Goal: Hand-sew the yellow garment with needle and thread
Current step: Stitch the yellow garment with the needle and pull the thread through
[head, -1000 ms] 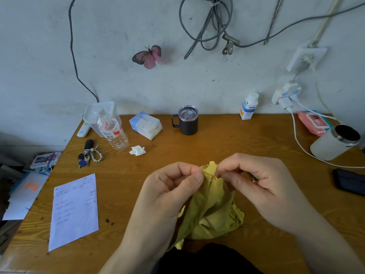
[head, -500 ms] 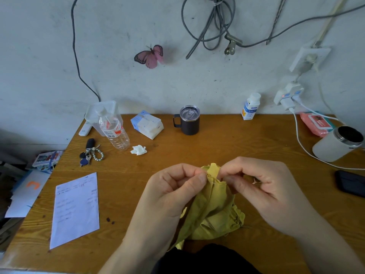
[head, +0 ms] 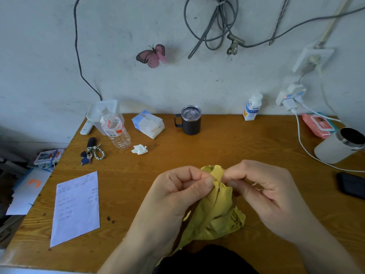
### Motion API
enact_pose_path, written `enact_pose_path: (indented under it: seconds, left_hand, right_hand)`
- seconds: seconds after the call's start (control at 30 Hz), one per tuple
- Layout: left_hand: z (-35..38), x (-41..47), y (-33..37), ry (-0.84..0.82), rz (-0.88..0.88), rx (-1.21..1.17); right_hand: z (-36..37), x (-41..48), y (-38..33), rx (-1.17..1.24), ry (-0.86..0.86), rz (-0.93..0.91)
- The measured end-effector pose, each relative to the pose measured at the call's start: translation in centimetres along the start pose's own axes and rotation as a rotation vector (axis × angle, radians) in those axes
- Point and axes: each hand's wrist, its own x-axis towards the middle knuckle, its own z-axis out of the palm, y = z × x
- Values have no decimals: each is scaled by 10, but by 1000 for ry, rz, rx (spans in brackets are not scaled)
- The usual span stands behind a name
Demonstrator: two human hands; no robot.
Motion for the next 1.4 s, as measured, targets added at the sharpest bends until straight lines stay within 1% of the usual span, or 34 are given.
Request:
enact_pose_path:
  seconds: [0.3, 0.4, 0.5, 0.57, 0.67, 0.77, 0.83, 0.9, 1.0, 1.13, 1.27, 1.4]
  left_hand:
    - [5, 3, -4, -8, -24, -60]
    - [7, 3, -5, 6, -36, -92]
    - [7, 3, -7, 64, -32, -117]
    - [6, 3, -7, 91, -20, -111]
    - [6, 2, -7, 81, -3, -103]
    - [6, -1, -6, 83, 10, -109]
    - [8, -1, -7, 96, 28, -75]
    - [10, -1, -8, 123, 54, 9]
    - [12, 0, -10, 174, 94, 118]
    - [12, 1, -10, 187, 104, 143]
    - [15, 2, -11, 222, 131, 223]
    - [14, 3, -12, 242, 136, 249]
  right_hand:
    - [10, -4, 2, 71, 68, 9]
    - [13, -6, 1, 41, 113, 4]
    - [18, -7, 1, -15, 139, 7]
    - [20, -7, 1, -12, 134, 42]
    - [20, -7, 2, 52, 134, 103]
    - [18, -7, 3, 70, 118, 122]
    - [19, -6, 4, 64, 116, 101]
    - [21, -6, 3, 45, 132, 75]
    - [24, -7, 5, 66, 158, 92]
    - [22, -5, 7, 112, 170, 130]
    - [25, -4, 7, 91, 173, 99]
    - [25, -5, 10, 121, 201, 141]
